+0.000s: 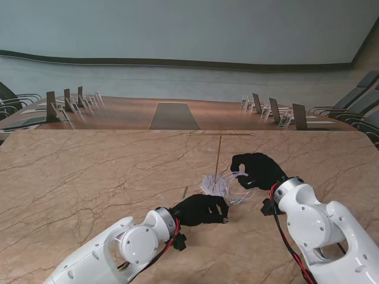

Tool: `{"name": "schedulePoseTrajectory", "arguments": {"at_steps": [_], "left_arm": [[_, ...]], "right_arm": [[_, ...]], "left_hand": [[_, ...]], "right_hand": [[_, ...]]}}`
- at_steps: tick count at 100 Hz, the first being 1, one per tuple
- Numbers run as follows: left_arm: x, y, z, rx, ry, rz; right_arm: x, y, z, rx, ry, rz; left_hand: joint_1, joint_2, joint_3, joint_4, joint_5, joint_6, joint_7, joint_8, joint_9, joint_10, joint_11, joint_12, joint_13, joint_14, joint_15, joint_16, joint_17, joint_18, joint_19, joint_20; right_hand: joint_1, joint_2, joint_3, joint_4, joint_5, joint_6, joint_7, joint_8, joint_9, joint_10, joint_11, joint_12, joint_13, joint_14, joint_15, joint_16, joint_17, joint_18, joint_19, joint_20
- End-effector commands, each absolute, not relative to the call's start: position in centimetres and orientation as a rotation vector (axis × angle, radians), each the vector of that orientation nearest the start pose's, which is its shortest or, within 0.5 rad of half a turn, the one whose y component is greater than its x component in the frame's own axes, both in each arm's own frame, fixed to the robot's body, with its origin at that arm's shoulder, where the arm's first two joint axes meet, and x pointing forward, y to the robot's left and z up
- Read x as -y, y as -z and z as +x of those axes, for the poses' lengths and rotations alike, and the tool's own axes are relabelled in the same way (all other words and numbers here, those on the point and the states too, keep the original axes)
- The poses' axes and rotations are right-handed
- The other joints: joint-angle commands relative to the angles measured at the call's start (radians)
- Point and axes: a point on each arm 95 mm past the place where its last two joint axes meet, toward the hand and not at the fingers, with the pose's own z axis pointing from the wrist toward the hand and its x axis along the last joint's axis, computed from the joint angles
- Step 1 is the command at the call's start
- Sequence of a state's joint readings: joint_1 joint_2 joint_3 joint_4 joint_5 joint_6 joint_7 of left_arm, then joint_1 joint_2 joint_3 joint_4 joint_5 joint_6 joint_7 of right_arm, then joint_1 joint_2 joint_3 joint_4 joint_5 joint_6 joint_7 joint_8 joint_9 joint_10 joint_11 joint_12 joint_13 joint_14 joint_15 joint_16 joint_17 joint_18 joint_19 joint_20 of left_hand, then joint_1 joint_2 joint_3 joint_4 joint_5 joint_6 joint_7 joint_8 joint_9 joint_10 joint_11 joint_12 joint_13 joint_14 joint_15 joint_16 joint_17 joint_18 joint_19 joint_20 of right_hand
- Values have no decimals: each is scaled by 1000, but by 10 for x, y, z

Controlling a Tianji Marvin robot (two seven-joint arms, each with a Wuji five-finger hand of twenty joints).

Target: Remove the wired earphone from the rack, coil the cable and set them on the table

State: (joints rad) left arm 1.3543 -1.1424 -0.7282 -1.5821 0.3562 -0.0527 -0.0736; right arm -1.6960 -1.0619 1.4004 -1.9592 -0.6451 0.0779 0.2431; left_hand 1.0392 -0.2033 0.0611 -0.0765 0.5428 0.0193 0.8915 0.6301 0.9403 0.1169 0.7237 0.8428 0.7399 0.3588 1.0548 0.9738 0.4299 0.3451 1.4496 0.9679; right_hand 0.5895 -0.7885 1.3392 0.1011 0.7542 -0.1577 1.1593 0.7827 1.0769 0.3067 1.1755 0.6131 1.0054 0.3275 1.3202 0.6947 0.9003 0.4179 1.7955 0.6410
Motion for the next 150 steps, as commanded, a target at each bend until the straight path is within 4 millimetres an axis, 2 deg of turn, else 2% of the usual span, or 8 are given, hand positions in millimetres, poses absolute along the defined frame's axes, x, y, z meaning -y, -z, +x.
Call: {"name": "schedulePoseTrajectory", "arguments": {"at_steps": [1,15,32,85,87,92,104,150], "left_arm": [[169,339,353,-1777,2059,-1665],[169,340,354,-1777,2059,-1660],[172,340,357,-1773,2052,-1677],[176,336,365,-1746,2063,-1710],[177,336,365,-1746,2064,-1709],[177,335,365,-1750,2062,-1708],[177,337,364,-1759,2050,-1719],[168,341,367,-1728,2005,-1719]], "right_arm": [[9,236,374,1881,2318,-2072],[5,237,375,1872,2312,-2066],[3,235,371,1881,2306,-2050],[-3,238,365,1900,2265,-2050],[-3,238,365,1900,2263,-2050],[-4,239,366,1898,2262,-2050],[-5,238,366,1897,2264,-2042],[-5,232,364,1896,2289,-2001]], "left_hand": [[51,24,-17,32,46,-41,33,8,37,-3,21,2,25,31,3,-14,14,27,25,-7],[54,30,-27,33,82,-33,-45,-63,45,5,-47,-41,23,29,-37,-44,-2,26,9,-24],[49,32,-37,35,44,16,-128,-109,-6,26,-123,-105,-17,20,-83,-69,-46,14,-19,-37],[-31,42,-33,39,-7,68,-224,-128,-74,37,-134,-140,-70,6,-124,-85,-96,-3,-52,-46],[-118,8,124,4,-6,73,-256,-110,-81,38,-131,-152,-75,6,-126,-88,-100,-3,-57,-45],[-152,-6,180,-4,1,79,-253,-99,-79,36,-124,-151,-74,4,-128,-89,-100,-5,-57,-45],[-156,-25,188,-8,32,65,-203,-74,-53,37,-109,-142,-55,12,-124,-91,-83,6,-49,-44],[-167,-2,178,-5,12,76,-231,-97,-82,44,-134,-149,-85,8,-139,-100,-113,-4,-65,-50]], "right_hand": [[51,46,19,-9,36,-16,121,7,-3,170,36,4,47,170,84,6,68,-89,128,-16],[53,45,20,-9,36,-15,121,7,-3,173,35,3,46,171,83,6,67,-88,128,-16],[52,45,20,-10,36,-13,120,6,-3,172,36,3,46,171,83,6,67,-88,128,-16],[55,44,22,-12,36,-11,121,5,-2,175,34,2,47,171,83,7,64,-82,126,-14],[55,44,22,-12,36,-11,121,5,-2,175,34,2,47,171,83,7,64,-82,126,-14],[56,43,22,-12,37,-10,121,4,-2,176,34,2,46,171,83,7,64,-82,126,-13],[55,43,22,-13,37,-9,120,3,-2,176,34,2,46,172,82,7,64,-82,126,-13],[55,42,24,-12,39,-8,121,2,-1,175,34,2,47,173,80,6,63,-80,125,-11]]}}
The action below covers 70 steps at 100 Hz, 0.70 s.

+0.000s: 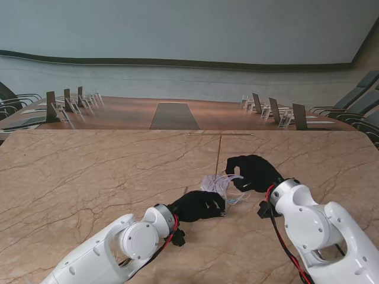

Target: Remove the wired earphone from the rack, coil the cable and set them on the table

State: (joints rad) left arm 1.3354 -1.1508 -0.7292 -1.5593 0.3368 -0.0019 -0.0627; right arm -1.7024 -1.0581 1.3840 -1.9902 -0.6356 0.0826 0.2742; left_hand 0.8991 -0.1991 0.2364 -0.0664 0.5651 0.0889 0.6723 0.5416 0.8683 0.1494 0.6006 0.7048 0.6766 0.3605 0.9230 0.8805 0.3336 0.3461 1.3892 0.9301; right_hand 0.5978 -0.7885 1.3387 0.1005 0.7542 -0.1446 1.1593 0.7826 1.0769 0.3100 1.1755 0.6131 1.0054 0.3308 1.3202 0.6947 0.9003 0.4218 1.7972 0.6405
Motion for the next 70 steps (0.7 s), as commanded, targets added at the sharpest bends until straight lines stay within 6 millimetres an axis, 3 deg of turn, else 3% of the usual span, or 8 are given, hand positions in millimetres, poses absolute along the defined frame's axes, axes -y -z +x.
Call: {"name": "schedulePoseTrajectory", "arguments": {"at_steps": [1,33,36,48,66,70], "left_arm": [[168,341,367,-1729,2005,-1718],[173,336,369,-1730,2033,-1722],[174,335,369,-1731,2034,-1721],[176,334,370,-1735,2039,-1726],[178,333,370,-1739,2045,-1723],[179,333,370,-1737,2046,-1722]], "right_arm": [[-5,232,364,1896,2288,-2001],[-9,234,362,1896,2263,-2009],[-9,235,362,1892,2262,-2011],[-10,235,361,1889,2254,-2014],[-13,236,363,1880,2249,-2018],[-14,236,363,1875,2249,-2017]], "left_hand": [[-29,-5,3,-15,-12,6,-14,-10,-12,11,-13,-12,-24,5,-8,-7,-18,-6,-5,-12],[-65,2,30,-8,-32,17,-47,-23,-33,12,-29,-24,-41,-1,-28,-17,-37,-13,-20,-20],[-111,-12,108,-15,-33,18,-54,-23,-36,11,-29,-30,-41,-3,-30,-17,-39,-15,-20,-24],[-173,-31,199,-8,-34,26,-65,-34,-41,13,-30,-31,-46,-1,-36,-19,-45,-12,-25,-25],[-186,-53,227,-9,-23,27,-56,-31,-25,10,-21,-28,-34,1,-35,-21,-35,-10,-20,-24],[-178,-67,233,-25,-15,20,-41,-22,-9,7,-11,-24,-20,4,-34,-24,-25,-4,-14,-23]], "right_hand": [[47,42,24,-12,39,-21,120,2,-1,173,34,2,47,170,80,6,63,-84,123,-10],[49,41,25,-13,39,-18,120,2,-1,173,34,2,47,170,80,6,60,-77,122,-7],[50,41,24,-13,39,-17,121,2,-2,175,33,2,47,170,80,6,60,-77,122,-7],[50,41,24,-14,38,-16,121,1,-1,175,33,2,47,171,79,6,60,-77,121,-7],[52,39,25,-14,40,-15,121,0,-1,177,33,2,46,174,77,6,61,-76,121,-6],[51,38,24,-15,40,-15,121,0,-1,177,33,2,47,176,77,5,61,-76,121,-5]]}}
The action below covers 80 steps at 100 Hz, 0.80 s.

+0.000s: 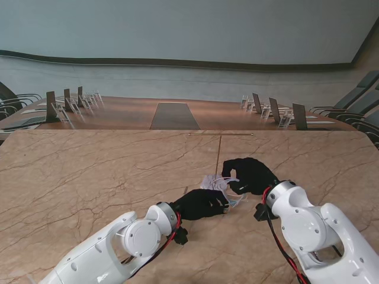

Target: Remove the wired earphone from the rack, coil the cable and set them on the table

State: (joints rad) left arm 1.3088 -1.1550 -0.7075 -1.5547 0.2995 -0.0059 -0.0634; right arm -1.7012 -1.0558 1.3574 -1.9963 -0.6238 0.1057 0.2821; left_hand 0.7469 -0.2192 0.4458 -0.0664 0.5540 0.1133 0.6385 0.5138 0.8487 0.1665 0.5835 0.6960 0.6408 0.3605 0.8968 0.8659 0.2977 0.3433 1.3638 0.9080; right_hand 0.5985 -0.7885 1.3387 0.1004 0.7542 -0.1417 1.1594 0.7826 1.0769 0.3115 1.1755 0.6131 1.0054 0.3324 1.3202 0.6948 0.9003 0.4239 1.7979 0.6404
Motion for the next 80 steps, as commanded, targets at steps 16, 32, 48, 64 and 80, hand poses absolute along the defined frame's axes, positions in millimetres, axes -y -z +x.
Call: {"name": "schedulePoseTrajectory", "arguments": {"at_steps": [16,32,48,64,80], "left_arm": [[183,332,371,-1723,2048,-1720],[186,331,373,-1681,2055,-1739],[187,330,374,-1668,2050,-1737],[185,330,374,-1684,2042,-1730],[183,330,374,-1680,2049,-1738]], "right_arm": [[-17,235,364,1856,2248,-2016],[-18,234,364,1847,2255,-2008],[-18,234,363,1851,2249,-2005],[-17,234,363,1856,2244,-2010],[-16,234,363,1864,2249,-2011]], "left_hand": [[36,-89,3,-54,24,-25,54,35,61,-27,48,7,59,10,7,-18,54,12,35,1],[253,-27,-255,-9,19,-61,170,18,95,-36,69,20,84,15,24,-31,79,16,55,-6],[459,61,-404,23,16,-92,228,38,109,-50,96,41,93,9,32,-33,91,10,65,-9],[490,90,-429,24,3,-155,273,98,108,-66,136,71,83,1,28,-34,81,1,61,-10],[480,88,-447,29,20,-225,231,279,126,-76,140,106,77,3,11,-42,71,-2,55,-5]], "right_hand": [[52,38,26,-15,40,-17,121,-1,-2,178,32,2,48,174,76,5,60,-77,120,-4],[51,36,27,-16,41,-15,121,-3,-1,179,35,3,50,174,76,5,60,-74,121,-2],[51,36,28,-16,42,-13,121,-4,-1,180,35,3,50,176,75,6,60,-73,120,0],[52,36,28,-17,42,-11,122,-4,0,180,34,2,50,176,75,6,60,-73,120,1],[51,36,28,-16,40,-13,122,-4,0,178,34,2,49,176,75,6,61,-73,119,1]]}}
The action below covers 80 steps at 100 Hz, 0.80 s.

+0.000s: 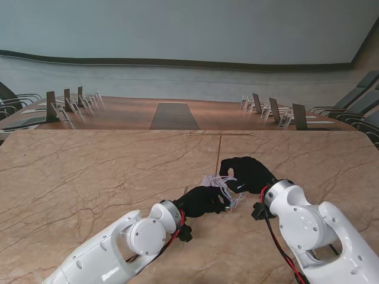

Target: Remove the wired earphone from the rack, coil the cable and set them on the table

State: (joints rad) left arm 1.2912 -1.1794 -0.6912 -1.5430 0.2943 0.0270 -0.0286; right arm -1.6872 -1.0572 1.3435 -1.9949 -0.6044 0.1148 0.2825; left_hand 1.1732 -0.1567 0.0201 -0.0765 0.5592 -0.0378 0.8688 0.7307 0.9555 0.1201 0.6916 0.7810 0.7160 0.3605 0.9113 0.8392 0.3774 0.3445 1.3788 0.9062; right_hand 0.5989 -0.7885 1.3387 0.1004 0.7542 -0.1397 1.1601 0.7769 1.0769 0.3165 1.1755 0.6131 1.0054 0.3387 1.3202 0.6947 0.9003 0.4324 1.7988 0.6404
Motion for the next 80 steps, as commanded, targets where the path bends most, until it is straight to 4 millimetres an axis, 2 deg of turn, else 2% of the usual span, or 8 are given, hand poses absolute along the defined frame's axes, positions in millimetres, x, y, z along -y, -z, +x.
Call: {"name": "schedulePoseTrajectory", "arguments": {"at_steps": [1,8,18,37,52,80], "left_arm": [[183,330,374,-1679,2050,-1739],[182,330,374,-1680,2050,-1736],[180,329,374,-1682,2052,-1729],[180,328,374,-1663,2070,-1708],[178,329,374,-1661,2057,-1706],[170,333,370,-1678,2018,-1703]], "right_arm": [[-16,234,363,1864,2249,-2012],[-15,234,363,1867,2250,-2013],[-15,234,363,1873,2249,-2015],[-15,234,363,1877,2244,-2017],[-14,235,363,1877,2242,-2021],[-11,233,367,1870,2260,-2028]], "left_hand": [[52,25,-21,40,13,-80,4,75,19,-31,33,23,1,3,-5,-17,-10,-3,39,-3],[38,23,-19,40,14,-115,-10,155,22,-37,35,37,-4,2,-11,-20,-13,-5,38,-1],[24,12,-4,38,25,-136,-42,279,8,-41,52,76,-19,0,-17,-17,-26,-14,32,5],[33,4,15,17,1,-170,63,456,-4,-76,189,216,-31,-10,29,18,-25,-36,49,35],[55,25,-6,9,-26,-160,108,492,-13,-86,245,284,-40,-14,52,38,-31,-46,51,55],[70,40,-24,10,-37,-149,119,500,-11,-91,262,304,-39,-18,62,46,-32,-52,52,63]], "right_hand": [[50,36,28,-17,40,-15,121,2,0,173,34,2,49,169,75,6,61,-82,118,1],[50,36,28,-16,41,-16,121,2,1,172,35,2,50,168,76,6,61,-82,118,2],[49,36,29,-16,41,-16,121,2,2,172,35,2,50,167,76,6,61,-82,118,2],[48,36,28,-16,41,-16,121,2,2,171,35,2,50,168,76,7,61,-81,118,3],[49,36,29,-16,40,-15,121,2,2,171,35,2,50,168,76,7,61,-81,118,3],[49,37,29,-16,40,-15,122,1,2,170,35,2,50,168,76,7,61,-81,117,4]]}}
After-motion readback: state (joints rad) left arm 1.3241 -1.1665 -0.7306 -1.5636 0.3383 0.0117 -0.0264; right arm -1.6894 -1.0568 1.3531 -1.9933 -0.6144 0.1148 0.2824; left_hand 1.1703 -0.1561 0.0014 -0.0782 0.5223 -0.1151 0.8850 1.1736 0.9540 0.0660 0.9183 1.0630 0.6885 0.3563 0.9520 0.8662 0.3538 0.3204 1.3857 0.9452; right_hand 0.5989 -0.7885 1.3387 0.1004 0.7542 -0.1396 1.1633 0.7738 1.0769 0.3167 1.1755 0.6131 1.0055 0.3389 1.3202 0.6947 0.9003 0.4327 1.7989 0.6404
